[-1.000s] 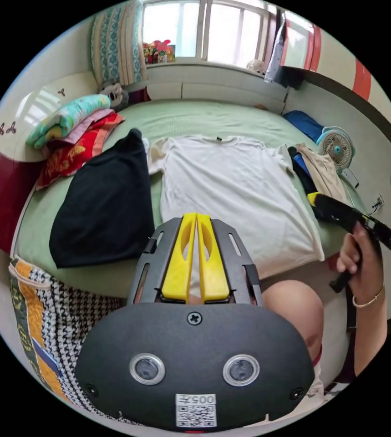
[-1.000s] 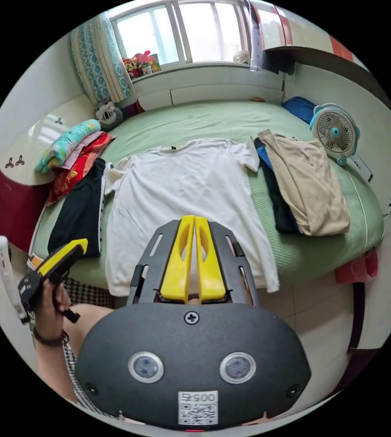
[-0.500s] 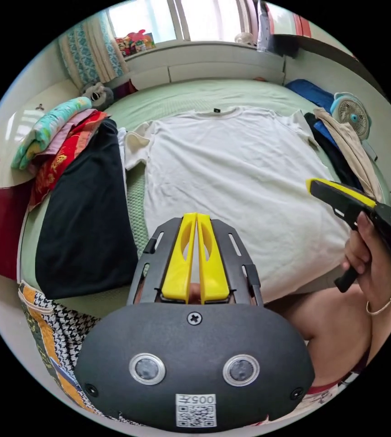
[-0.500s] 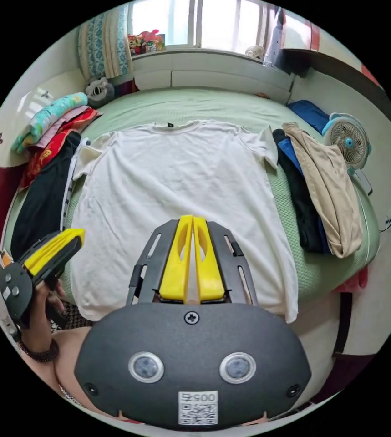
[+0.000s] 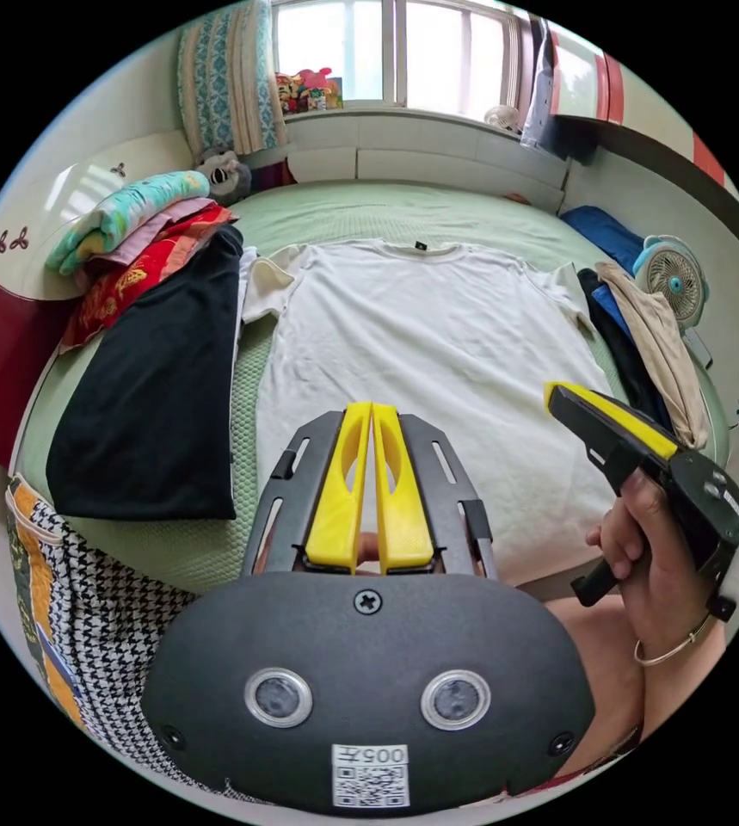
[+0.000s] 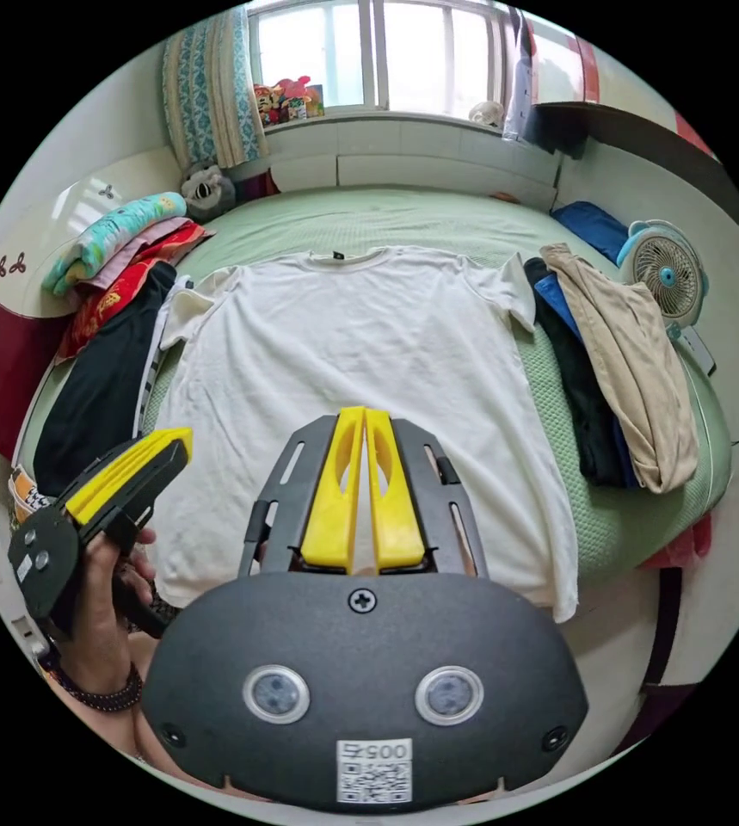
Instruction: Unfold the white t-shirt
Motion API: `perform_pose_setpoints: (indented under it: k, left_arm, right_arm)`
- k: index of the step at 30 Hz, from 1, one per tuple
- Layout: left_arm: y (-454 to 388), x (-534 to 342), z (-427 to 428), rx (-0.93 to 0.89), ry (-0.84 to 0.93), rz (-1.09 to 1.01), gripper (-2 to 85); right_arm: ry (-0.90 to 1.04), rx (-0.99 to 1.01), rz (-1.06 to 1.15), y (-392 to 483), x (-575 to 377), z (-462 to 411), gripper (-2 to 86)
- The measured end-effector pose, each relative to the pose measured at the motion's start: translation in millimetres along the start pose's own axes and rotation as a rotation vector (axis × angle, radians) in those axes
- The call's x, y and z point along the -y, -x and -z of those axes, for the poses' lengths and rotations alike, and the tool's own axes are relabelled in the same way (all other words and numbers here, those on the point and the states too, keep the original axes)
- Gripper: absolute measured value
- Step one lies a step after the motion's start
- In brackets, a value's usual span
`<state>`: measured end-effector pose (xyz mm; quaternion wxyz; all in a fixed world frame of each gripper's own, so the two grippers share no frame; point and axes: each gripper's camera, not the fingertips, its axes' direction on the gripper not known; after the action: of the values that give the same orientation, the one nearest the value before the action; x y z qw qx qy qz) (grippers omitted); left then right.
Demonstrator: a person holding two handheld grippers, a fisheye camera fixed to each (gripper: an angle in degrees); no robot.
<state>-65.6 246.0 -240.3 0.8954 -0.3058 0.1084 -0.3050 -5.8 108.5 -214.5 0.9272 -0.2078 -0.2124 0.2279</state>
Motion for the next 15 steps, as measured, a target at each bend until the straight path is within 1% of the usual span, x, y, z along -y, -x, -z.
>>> perform_pose_setpoints:
  k: [11, 15]
  left_arm:
    - [-2.3, -5.2, 5.1, -0.018, 0.004, 0.022, -0.1]
    - [-2.4, -4.3, 3.2, -0.02, 0.014, 0.023, -0.2]
  right_arm:
    - [-0.004, 0.04, -0.077, -7.9, -5.7, 0.5, -1.3]
    - [0.028, 0.028, -0.069, -4.1, -3.9, -6.7, -1.3]
